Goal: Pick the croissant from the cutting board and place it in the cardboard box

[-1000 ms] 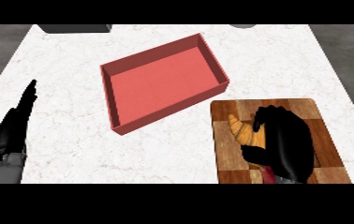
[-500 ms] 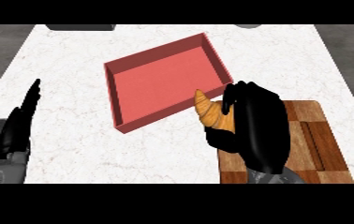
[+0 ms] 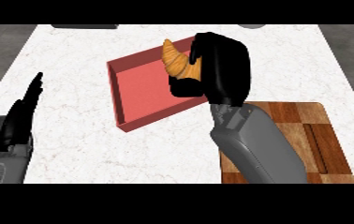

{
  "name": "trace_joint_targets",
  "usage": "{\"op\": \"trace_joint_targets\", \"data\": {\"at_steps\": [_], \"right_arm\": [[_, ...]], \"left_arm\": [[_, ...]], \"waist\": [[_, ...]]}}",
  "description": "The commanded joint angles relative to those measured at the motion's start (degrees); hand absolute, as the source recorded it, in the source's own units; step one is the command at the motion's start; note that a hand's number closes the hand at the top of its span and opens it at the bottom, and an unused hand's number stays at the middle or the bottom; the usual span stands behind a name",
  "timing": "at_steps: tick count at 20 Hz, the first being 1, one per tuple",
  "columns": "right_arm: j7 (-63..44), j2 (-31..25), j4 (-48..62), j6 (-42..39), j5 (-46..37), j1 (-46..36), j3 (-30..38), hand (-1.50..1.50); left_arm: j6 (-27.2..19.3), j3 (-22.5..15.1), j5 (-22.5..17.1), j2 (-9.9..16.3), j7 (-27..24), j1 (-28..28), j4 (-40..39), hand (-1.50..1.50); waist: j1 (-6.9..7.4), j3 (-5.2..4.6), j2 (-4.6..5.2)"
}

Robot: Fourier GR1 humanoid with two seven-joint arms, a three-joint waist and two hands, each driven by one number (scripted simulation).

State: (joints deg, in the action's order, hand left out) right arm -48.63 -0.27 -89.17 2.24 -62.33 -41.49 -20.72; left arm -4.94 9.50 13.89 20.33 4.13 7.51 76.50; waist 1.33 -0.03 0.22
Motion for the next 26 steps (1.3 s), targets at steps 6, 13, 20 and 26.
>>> {"op": "trace_joint_targets", "data": {"at_steps": [6, 13, 20, 26], "right_arm": [[3.6, 0.3, 27.7, 12.7, 13.5, -18.3, 8.7, 1.50], [12.7, 0.3, 50.5, 23.0, 18.7, -24.8, 9.6, 1.50], [11.5, 0.3, 62.8, 29.4, 24.8, -29.1, 10.2, -1.50], [19.5, 0.3, 68.0, 33.3, 31.3, -28.4, 13.1, -1.50]], "left_arm": [[1.7, 1.4, -0.5, 1.7, -0.3, 2.0, -1.1, 0.00], [2.0, 1.2, -0.8, 0.6, -1.5, 1.9, -1.3, 0.00], [0.6, -0.7, 1.5, -0.8, -0.7, 5.9, -3.9, 0.00], [0.7, -1.5, 1.5, -1.8, -1.1, 5.3, -2.3, 0.00]], "waist": [[0.95, 0.01, 0.39], [2.04, -0.01, 0.84], [3.43, -0.03, 1.55], [4.66, 0.02, 1.71]]}}
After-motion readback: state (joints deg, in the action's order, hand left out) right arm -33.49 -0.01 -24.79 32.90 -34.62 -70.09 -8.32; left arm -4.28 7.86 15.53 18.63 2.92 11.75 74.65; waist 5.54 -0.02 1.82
